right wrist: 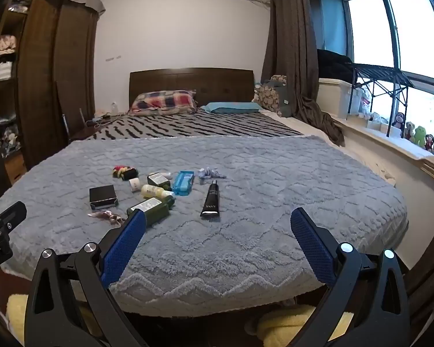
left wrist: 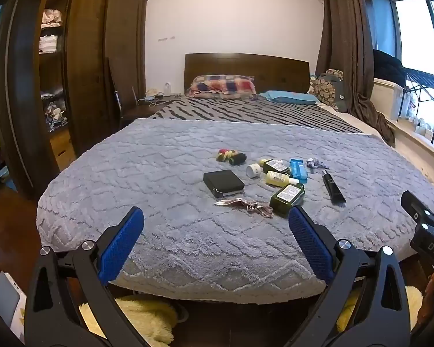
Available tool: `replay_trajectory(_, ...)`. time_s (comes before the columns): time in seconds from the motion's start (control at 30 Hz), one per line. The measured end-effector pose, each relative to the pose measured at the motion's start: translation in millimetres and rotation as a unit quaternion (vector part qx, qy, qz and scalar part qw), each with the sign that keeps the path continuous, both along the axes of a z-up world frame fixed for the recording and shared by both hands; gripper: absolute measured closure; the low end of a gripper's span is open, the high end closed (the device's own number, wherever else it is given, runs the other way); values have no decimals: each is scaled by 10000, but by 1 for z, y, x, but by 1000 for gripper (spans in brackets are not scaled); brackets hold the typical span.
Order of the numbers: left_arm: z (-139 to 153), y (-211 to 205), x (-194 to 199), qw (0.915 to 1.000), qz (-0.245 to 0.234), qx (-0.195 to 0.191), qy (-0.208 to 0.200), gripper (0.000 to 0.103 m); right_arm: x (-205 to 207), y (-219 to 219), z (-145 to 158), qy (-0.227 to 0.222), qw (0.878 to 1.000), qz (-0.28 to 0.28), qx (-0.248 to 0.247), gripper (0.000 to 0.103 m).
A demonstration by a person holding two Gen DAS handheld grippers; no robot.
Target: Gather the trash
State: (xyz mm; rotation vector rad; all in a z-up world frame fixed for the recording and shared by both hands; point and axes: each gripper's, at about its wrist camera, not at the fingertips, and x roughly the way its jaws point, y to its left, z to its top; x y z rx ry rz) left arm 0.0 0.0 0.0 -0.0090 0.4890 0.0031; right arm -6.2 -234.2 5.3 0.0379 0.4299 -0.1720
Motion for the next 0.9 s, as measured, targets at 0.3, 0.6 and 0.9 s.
replay_trajectory(0.3, 0, -1, -1, 10000, -2, 81, -37, 8, -1, 0, 0, -56, 10000, -5, 8, 3)
replay_trajectory(0.6, 0, -1, 0, 10000, -3, 74, -15, 8, -1, 0, -1, -69, 10000, -3, 7, 3)
replay_trajectory(0.9, -3, -6, 0, 10000, 2, 77, -26, 8, 0, 0, -3, -72, 10000, -3, 10, 3)
